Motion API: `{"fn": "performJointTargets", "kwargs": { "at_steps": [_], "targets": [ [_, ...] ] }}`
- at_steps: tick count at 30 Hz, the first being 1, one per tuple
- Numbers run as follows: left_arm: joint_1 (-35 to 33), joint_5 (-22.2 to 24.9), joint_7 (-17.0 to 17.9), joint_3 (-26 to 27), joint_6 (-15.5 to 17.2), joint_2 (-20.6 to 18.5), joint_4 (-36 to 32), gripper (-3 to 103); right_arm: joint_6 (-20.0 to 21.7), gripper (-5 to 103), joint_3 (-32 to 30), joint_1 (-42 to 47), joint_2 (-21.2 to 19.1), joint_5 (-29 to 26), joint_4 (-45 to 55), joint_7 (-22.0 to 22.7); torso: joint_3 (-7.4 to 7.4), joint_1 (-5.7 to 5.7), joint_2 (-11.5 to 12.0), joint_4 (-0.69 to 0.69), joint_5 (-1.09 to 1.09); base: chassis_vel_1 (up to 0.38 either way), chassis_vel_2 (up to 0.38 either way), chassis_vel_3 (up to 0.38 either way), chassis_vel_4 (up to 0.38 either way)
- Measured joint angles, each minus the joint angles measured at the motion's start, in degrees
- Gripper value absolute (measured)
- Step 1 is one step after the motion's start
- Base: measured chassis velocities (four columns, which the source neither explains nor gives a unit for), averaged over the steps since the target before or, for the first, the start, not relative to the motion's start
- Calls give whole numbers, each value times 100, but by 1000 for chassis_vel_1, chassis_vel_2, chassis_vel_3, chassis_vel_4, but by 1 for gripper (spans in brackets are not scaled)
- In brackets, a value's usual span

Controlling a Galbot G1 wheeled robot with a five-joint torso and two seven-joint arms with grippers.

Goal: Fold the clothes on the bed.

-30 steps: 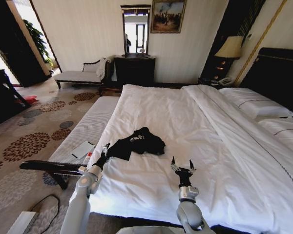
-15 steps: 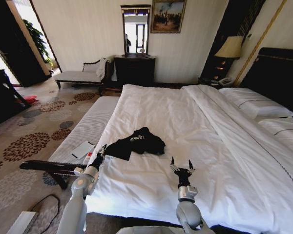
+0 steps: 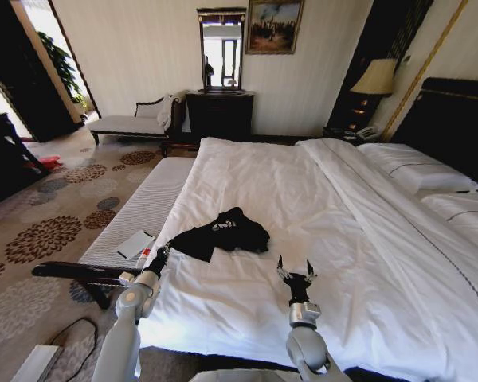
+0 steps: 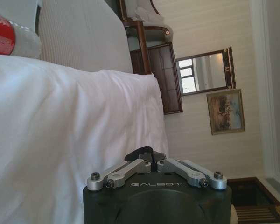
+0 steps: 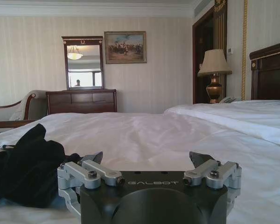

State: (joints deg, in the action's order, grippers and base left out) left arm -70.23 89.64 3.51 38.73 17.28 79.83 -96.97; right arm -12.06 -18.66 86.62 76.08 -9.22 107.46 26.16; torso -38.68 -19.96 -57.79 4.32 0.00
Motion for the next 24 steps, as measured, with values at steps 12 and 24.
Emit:
{"fn": "performJointTargets", "kwargs": {
  "at_steps": [12,24],
  "targets": [
    [-20,-1577,-126,-652,6,-1629,-91,0,505,100,335,-1232,-1014,-1942,-282,-267,0,0,1,-1,1,0,0,0,0],
    [-118,-1933,-43,-1038,10,-1519,-401,0,1850,100,2087,-4491,-2160,-6056,-1261,-514,0,-1,1,-1,-1,0,0,0,0]
  ]
}}
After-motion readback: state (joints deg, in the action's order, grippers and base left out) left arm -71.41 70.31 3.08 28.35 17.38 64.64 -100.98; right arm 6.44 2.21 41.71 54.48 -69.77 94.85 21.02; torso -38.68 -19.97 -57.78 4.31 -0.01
